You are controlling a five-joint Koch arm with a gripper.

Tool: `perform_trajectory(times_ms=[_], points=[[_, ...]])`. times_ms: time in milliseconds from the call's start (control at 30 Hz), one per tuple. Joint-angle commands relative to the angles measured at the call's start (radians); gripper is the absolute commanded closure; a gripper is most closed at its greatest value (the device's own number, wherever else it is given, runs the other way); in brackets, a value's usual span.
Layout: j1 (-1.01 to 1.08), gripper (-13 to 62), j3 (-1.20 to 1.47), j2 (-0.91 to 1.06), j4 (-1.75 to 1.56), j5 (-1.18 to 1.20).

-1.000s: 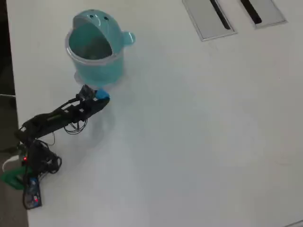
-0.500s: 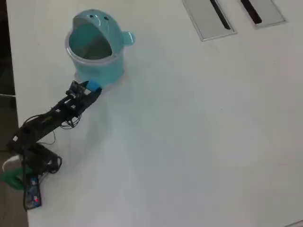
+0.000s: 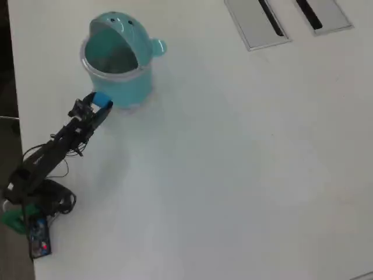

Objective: Grasp RGB lego blocks and put them in the bin one by one.

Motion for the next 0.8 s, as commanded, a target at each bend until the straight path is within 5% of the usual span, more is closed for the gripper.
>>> perform_trajectory(times_ms=[0,333,767], points=[[-0.020,37.6,-0.135,0.037,0.005,-0.005],[-0.149,37.7,-0.446,-0.097,0.071,-0.020],[-0.233,37.7,-0.888,-0.532,0.064,-0.117]])
